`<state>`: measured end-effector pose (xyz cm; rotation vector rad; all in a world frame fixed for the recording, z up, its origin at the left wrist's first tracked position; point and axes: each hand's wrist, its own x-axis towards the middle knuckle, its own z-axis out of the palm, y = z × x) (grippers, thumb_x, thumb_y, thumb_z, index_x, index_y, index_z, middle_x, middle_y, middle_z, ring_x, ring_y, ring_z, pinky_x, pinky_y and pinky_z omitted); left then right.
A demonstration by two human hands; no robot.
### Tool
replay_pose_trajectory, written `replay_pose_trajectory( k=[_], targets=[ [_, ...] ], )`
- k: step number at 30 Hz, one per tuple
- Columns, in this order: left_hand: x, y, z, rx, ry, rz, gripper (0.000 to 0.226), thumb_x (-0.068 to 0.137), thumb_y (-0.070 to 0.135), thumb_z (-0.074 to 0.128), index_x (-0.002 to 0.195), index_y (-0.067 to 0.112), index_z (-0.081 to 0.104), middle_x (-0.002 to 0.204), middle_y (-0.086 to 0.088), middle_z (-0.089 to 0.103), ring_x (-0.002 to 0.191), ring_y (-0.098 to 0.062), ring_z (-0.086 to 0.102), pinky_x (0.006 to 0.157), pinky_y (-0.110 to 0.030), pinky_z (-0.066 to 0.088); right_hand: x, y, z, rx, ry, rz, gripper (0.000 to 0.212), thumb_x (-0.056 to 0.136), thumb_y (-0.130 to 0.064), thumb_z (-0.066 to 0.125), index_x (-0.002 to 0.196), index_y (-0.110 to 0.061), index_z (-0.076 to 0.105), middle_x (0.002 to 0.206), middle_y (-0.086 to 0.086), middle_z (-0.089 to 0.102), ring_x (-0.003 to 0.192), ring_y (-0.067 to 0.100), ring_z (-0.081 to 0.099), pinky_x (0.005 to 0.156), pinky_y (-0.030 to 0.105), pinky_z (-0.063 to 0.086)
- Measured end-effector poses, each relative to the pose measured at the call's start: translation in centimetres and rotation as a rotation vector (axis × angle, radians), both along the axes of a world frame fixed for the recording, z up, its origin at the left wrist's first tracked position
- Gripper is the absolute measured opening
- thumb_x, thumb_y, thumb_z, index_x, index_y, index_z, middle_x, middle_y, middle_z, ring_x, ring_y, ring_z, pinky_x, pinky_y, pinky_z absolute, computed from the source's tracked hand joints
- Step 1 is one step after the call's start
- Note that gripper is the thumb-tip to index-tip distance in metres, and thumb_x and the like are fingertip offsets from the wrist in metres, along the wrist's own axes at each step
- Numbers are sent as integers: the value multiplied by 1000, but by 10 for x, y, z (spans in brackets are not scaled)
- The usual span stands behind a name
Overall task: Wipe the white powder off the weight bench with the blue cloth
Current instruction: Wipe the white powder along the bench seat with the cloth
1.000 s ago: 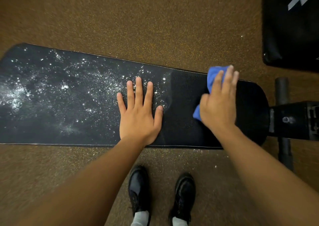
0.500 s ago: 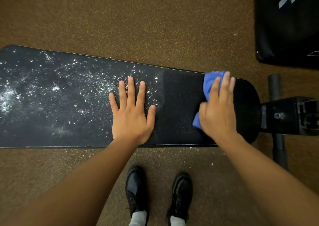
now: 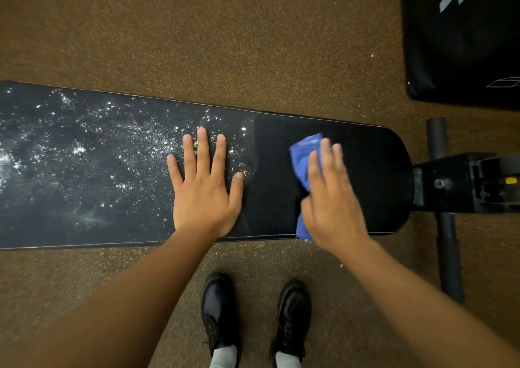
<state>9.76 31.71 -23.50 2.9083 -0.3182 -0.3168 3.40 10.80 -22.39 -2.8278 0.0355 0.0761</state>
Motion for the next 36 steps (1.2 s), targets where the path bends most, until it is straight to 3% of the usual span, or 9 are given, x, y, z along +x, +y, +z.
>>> replay_pose_trajectory(
  k=[3,6,11,16,21,24,28,32,36],
  targets=[
    [0,0,0,7,2,2,70,99,56,16,158,24,-2,165,-6,-16,150,-25,-21,120,-54,-8,44,-5,-2,-34,-22,-281,67,84,-17,31,145,11,24,156,30,10,145,46,5,118,52,14],
    [0,-1,0,8,-1,3,70,98,55,17,158,24,-1,165,-6,-15,150,-25,-19,120,-55,-7,84,22,-5,-56,-19,-357,70,84,-15,42,147,9,20,157,30,7,145,46,2,119,52,9],
    [0,0,-2,5,-13,1,70,97,55,18,158,23,3,165,-6,-11,151,-26,-16,120,-54,-7,51,65,-5,-27,-29,25,70,83,-18,34,147,8,22,158,27,7,146,42,0,119,51,10],
    [0,0,-2,-4,-11,4,70,98,54,20,158,23,3,165,-6,-11,151,-26,-16,120,-55,-6,1,15,1,-18,5,268,69,78,-18,37,142,7,31,156,27,16,146,42,7,116,54,21],
    [0,-1,0,9,-7,5,70,98,55,17,158,23,0,165,-6,-13,150,-26,-18,120,-55,-7,54,-4,-1,-63,-29,-218,68,82,-13,36,144,11,25,156,31,12,144,47,7,117,54,17],
    [0,-1,-1,5,-14,5,70,98,55,18,158,23,2,165,-6,-11,151,-26,-16,120,-55,-6,84,28,-2,-74,-27,-344,70,81,-15,35,145,11,24,155,31,12,144,47,7,118,53,13],
    [0,0,-2,2,-18,5,70,97,55,20,158,22,6,166,-6,-9,151,-26,-13,120,-55,-5,47,51,-4,-44,-37,18,71,80,-18,31,145,10,25,156,30,11,145,44,4,117,55,15],
    [0,-1,-2,-9,-17,5,70,97,54,20,158,22,7,166,-6,-8,151,-26,-13,120,-55,-6,0,8,1,-38,-20,373,71,76,-17,39,142,9,32,155,27,18,146,42,10,116,54,21],
    [0,0,-1,13,-10,6,70,98,56,16,158,23,2,165,-5,-13,150,-25,-18,120,-54,-7,27,-23,-1,-39,-23,91,67,79,-14,38,141,10,32,155,30,18,144,45,12,115,55,23]
  ],
)
